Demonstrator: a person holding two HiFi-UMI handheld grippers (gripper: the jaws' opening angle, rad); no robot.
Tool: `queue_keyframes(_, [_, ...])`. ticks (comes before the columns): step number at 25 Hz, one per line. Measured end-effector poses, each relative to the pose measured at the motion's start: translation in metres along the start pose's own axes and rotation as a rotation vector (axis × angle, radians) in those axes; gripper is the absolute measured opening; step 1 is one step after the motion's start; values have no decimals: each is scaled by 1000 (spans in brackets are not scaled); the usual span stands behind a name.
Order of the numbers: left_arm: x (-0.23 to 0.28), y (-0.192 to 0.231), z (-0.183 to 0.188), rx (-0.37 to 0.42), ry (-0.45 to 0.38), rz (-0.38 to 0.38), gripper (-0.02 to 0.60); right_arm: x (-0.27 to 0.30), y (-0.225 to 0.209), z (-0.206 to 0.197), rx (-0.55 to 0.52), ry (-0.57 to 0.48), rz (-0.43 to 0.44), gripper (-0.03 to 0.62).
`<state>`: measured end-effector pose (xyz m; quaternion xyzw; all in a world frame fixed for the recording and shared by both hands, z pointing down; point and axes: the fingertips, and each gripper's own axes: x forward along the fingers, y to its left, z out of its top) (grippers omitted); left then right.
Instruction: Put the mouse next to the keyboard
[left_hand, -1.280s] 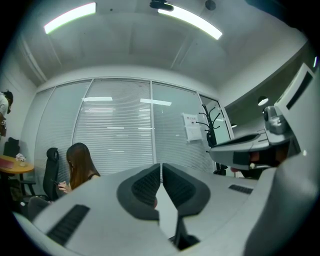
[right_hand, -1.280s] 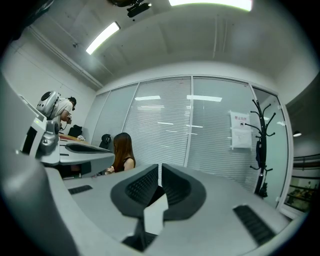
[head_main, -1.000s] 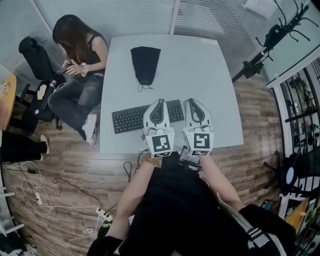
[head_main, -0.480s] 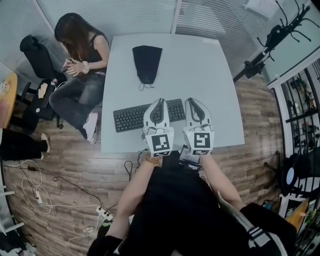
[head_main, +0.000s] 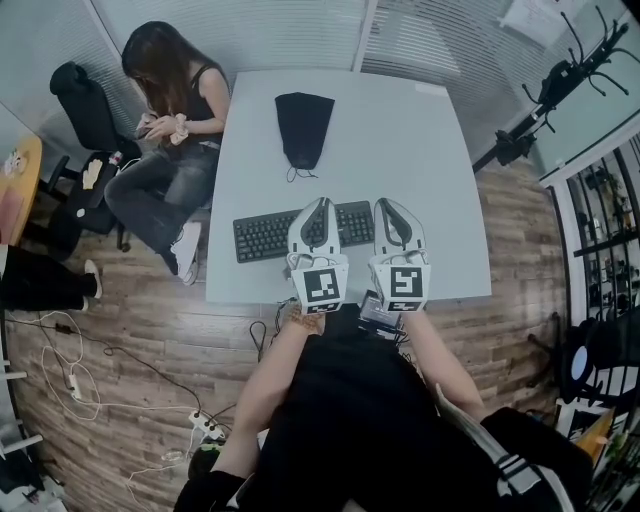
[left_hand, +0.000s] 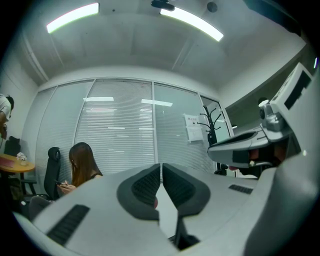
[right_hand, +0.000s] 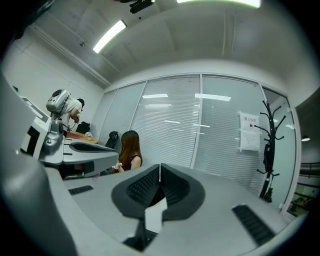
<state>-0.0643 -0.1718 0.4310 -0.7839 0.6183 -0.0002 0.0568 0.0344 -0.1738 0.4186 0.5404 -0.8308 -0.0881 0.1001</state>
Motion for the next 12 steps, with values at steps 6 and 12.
queue_keyframes(6, [-2, 7, 0, 5, 2, 18, 21, -1, 0, -2, 3, 1, 13, 4])
queue_keyframes(12, [-3, 6, 2, 4, 1, 31, 23, -7, -5, -5, -4, 16, 21, -2])
